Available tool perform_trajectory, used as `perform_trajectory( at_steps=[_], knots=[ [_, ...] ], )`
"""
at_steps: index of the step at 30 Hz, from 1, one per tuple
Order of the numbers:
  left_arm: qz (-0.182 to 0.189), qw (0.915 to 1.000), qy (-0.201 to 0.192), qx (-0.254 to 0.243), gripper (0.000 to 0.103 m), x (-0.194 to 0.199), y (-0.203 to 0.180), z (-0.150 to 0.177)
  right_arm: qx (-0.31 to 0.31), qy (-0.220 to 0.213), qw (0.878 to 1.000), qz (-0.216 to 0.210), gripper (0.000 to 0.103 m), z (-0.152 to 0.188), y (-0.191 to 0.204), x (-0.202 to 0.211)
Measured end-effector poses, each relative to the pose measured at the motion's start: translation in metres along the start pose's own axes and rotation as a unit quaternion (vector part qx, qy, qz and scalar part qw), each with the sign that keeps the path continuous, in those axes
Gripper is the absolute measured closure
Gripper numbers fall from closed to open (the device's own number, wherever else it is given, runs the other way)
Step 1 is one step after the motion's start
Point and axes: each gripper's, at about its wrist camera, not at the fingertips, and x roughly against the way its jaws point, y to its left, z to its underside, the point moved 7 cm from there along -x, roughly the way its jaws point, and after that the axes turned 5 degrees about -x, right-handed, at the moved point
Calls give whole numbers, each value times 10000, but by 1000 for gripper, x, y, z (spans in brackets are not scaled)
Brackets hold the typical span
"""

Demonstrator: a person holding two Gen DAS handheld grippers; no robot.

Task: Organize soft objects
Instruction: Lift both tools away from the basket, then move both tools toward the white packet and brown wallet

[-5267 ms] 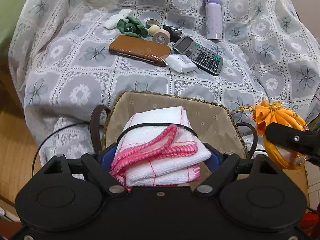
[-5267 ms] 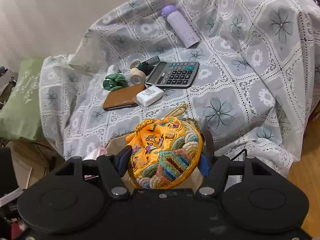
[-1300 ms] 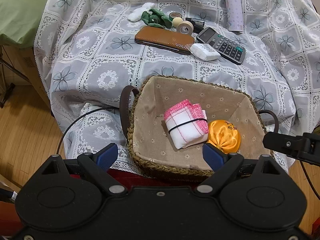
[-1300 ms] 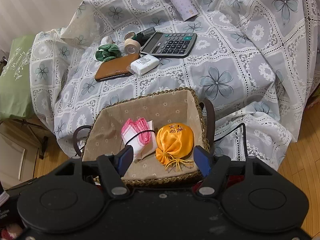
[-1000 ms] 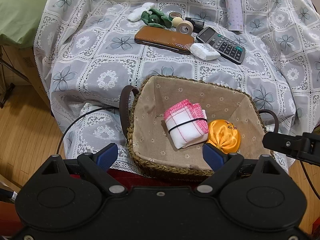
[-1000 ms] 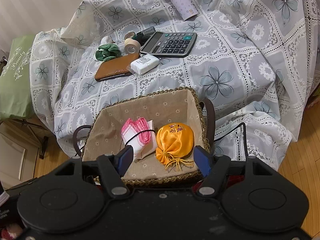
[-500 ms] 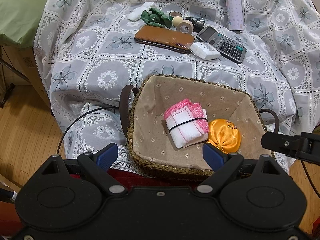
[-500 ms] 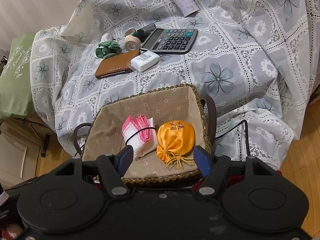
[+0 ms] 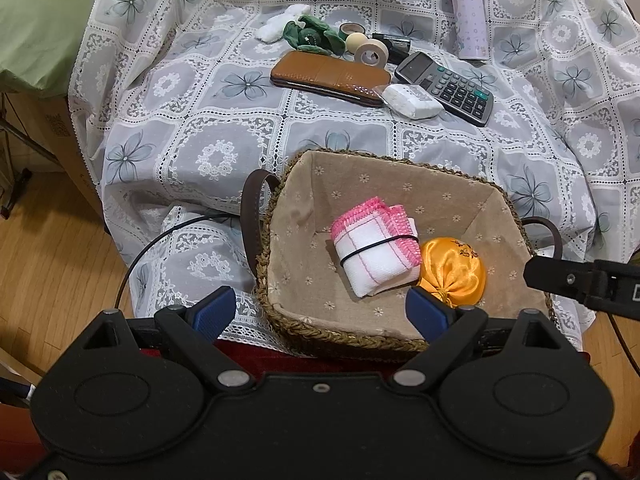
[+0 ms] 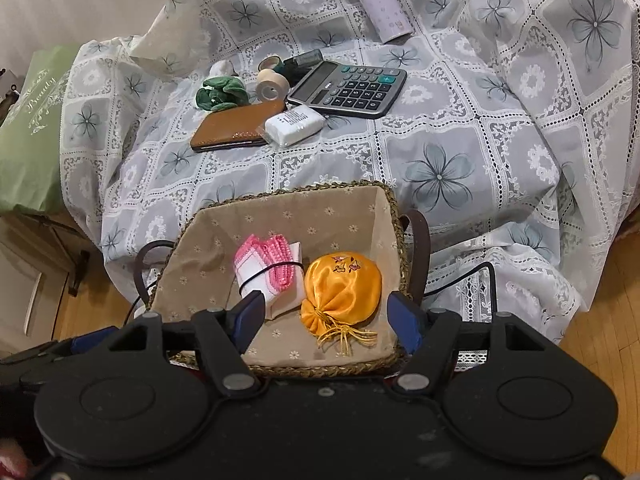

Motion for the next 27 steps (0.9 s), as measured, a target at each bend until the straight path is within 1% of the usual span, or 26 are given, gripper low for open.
perform_trajectory(
  at_steps=[5, 10, 18, 27],
  knots=[
    [-32, 10000, -37, 2, 14, -1, 1, -3, 24, 43, 10000, -5, 36, -3, 2, -5],
    [-56, 9999, -41, -111, 14, -6, -4, -7, 43, 74, 9999, -64, 35, -9, 6, -13],
    [-53, 9992, 28, -388, 14, -14, -16, -17, 43, 125, 9999, -91, 35, -29, 8, -26],
    [-61, 9986, 133, -504, 14, -25, -20, -38, -64, 211, 9997, -57, 35, -52, 0, -43]
  ],
)
